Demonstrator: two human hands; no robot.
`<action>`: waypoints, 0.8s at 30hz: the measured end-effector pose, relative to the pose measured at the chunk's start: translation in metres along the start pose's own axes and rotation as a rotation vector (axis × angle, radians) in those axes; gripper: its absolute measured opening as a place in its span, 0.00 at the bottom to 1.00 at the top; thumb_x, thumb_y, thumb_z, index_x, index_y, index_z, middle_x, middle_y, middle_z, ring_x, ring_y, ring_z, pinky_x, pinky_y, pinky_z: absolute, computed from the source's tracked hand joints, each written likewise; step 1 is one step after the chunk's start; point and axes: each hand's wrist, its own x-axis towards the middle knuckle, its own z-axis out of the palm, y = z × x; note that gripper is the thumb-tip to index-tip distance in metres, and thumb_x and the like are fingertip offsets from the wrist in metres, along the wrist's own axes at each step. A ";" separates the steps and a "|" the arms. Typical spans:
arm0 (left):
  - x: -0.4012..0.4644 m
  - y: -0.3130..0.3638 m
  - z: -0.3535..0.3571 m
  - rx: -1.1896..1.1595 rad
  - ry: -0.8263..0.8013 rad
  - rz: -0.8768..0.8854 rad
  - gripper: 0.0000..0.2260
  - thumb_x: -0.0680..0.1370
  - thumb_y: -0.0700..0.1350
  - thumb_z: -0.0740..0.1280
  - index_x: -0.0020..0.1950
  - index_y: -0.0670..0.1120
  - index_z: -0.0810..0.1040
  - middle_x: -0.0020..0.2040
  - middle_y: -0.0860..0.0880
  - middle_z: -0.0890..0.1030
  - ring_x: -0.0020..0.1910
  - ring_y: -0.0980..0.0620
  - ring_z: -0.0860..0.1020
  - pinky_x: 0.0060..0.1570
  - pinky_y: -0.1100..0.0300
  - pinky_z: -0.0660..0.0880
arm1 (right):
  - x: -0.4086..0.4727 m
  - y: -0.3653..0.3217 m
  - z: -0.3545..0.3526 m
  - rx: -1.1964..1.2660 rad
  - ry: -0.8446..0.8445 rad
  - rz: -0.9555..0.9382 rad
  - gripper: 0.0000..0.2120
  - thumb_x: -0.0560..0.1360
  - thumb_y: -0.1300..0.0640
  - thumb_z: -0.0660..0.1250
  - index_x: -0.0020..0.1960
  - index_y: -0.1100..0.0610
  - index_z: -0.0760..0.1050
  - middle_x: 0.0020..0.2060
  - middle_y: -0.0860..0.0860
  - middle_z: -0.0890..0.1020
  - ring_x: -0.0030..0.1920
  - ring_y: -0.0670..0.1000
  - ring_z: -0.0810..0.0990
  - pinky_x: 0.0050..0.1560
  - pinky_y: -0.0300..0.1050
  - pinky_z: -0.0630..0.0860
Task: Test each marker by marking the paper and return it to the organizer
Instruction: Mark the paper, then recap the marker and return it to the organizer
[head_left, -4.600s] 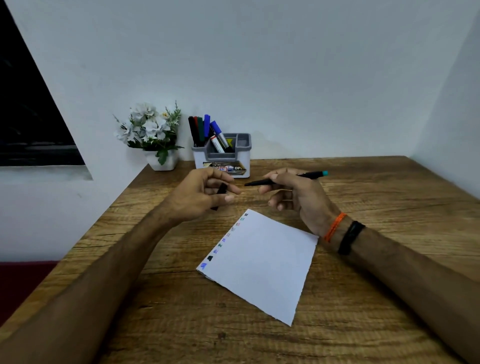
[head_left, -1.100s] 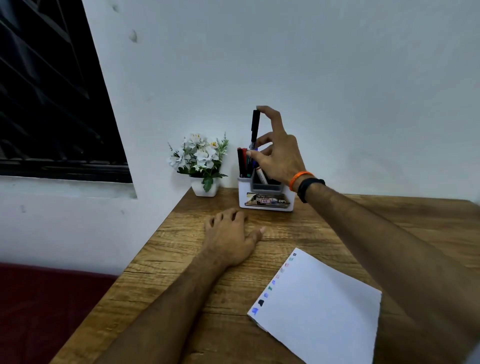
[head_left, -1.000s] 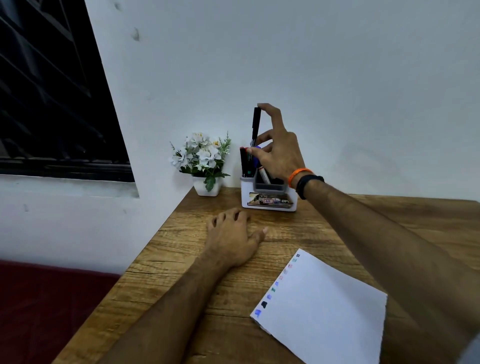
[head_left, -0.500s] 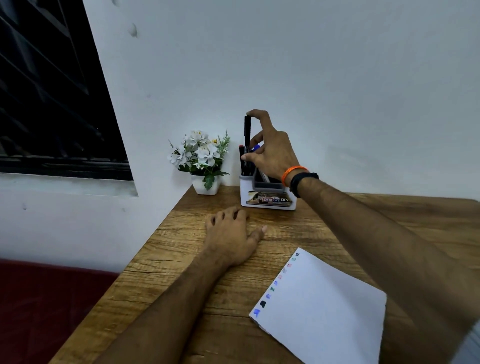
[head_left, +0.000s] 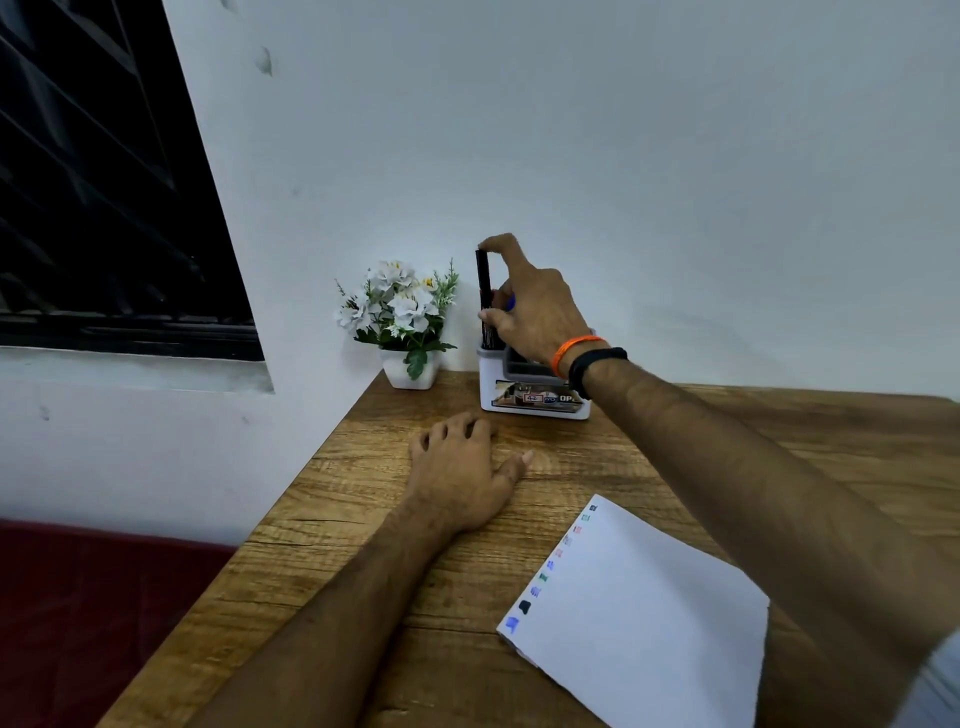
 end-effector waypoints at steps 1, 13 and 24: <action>0.000 0.000 0.000 0.001 0.005 0.001 0.30 0.77 0.67 0.52 0.72 0.50 0.66 0.75 0.47 0.65 0.73 0.46 0.62 0.72 0.42 0.55 | -0.002 0.002 0.002 -0.074 -0.017 -0.008 0.26 0.73 0.58 0.72 0.67 0.50 0.65 0.41 0.56 0.84 0.42 0.59 0.82 0.47 0.54 0.81; 0.000 -0.001 -0.001 -0.014 -0.008 0.000 0.30 0.77 0.67 0.53 0.72 0.50 0.66 0.75 0.47 0.65 0.73 0.46 0.61 0.72 0.42 0.55 | -0.020 0.010 0.005 -0.130 -0.113 0.032 0.26 0.74 0.60 0.68 0.69 0.48 0.64 0.44 0.58 0.84 0.45 0.61 0.82 0.46 0.58 0.81; -0.002 0.001 -0.005 -0.040 -0.037 -0.037 0.31 0.76 0.68 0.54 0.72 0.51 0.66 0.75 0.46 0.65 0.73 0.44 0.63 0.71 0.42 0.56 | -0.076 0.012 -0.040 -0.057 -0.032 0.069 0.18 0.74 0.59 0.70 0.63 0.51 0.74 0.47 0.47 0.84 0.46 0.53 0.83 0.52 0.52 0.80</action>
